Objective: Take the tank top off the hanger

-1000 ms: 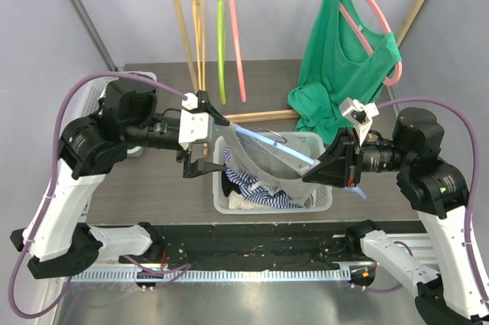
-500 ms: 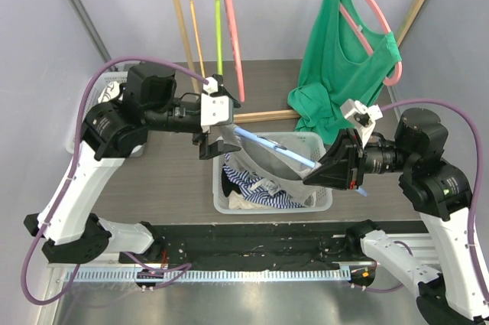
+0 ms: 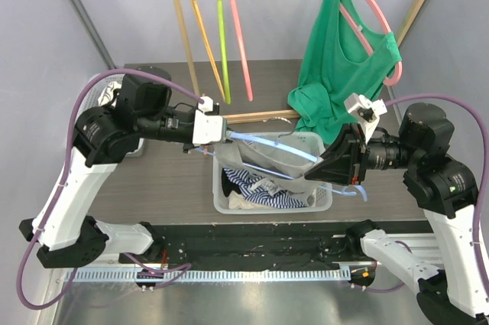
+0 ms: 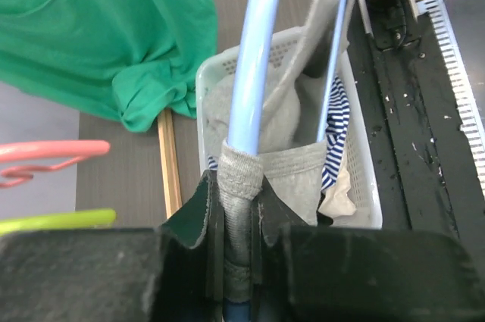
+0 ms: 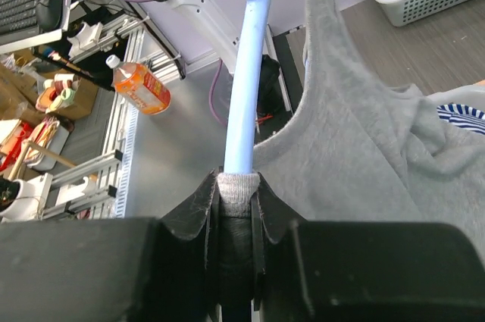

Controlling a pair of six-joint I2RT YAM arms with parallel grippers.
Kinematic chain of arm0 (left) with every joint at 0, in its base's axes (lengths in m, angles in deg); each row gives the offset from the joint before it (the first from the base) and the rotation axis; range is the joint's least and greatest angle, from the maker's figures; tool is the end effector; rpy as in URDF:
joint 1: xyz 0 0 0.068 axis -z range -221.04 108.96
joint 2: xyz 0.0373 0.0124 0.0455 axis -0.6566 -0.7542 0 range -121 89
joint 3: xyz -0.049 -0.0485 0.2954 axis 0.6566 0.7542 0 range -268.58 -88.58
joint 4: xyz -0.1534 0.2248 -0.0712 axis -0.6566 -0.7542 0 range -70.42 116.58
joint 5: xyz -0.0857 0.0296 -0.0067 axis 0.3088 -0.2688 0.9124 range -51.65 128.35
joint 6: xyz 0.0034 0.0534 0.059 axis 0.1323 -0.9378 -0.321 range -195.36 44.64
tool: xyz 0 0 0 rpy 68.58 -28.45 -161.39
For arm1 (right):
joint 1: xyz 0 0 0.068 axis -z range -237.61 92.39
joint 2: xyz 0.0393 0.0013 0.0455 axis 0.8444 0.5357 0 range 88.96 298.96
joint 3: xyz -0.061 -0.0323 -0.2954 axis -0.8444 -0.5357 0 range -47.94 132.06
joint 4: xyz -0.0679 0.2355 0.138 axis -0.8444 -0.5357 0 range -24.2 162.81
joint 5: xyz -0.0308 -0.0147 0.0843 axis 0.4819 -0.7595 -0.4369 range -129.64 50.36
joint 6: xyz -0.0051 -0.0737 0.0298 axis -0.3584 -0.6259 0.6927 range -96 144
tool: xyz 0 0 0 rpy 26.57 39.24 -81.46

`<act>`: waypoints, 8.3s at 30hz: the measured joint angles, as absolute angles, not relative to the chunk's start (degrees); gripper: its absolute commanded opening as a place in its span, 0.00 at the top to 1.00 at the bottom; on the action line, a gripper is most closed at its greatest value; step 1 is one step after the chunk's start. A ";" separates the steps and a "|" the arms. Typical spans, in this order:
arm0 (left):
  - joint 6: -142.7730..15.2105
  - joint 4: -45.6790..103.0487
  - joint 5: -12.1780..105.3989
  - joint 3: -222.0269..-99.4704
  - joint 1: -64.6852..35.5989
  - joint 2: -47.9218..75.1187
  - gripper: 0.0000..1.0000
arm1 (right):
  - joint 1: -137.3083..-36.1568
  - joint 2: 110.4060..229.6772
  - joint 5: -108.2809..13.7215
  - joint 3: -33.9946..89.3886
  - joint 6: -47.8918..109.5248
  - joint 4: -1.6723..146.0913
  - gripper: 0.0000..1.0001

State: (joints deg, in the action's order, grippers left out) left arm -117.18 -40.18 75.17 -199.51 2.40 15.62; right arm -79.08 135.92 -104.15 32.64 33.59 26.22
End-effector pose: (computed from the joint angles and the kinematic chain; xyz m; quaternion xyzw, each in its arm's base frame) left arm 0.1331 -0.1828 0.5435 0.6718 0.4939 -0.2792 0.4762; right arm 0.0775 0.0970 0.5035 -0.3991 0.6237 0.5434 0.3956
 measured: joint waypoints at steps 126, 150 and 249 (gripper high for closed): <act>-104.11 -28.03 57.59 -195.65 0.17 20.12 1.00 | -80.24 118.83 -29.33 10.80 40.45 32.45 0.39; -106.30 -30.50 64.76 -200.02 1.76 12.76 1.00 | -79.98 119.94 -52.26 39.26 29.21 22.63 0.25; -77.25 -14.59 61.68 -190.62 5.28 12.36 0.89 | -79.87 124.90 -56.55 47.89 23.62 4.67 0.99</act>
State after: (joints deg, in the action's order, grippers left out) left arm -77.25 -14.59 61.68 -190.62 5.28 12.36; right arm -79.87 124.90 -56.55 47.89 23.62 4.67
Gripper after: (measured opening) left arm 0.410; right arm 0.191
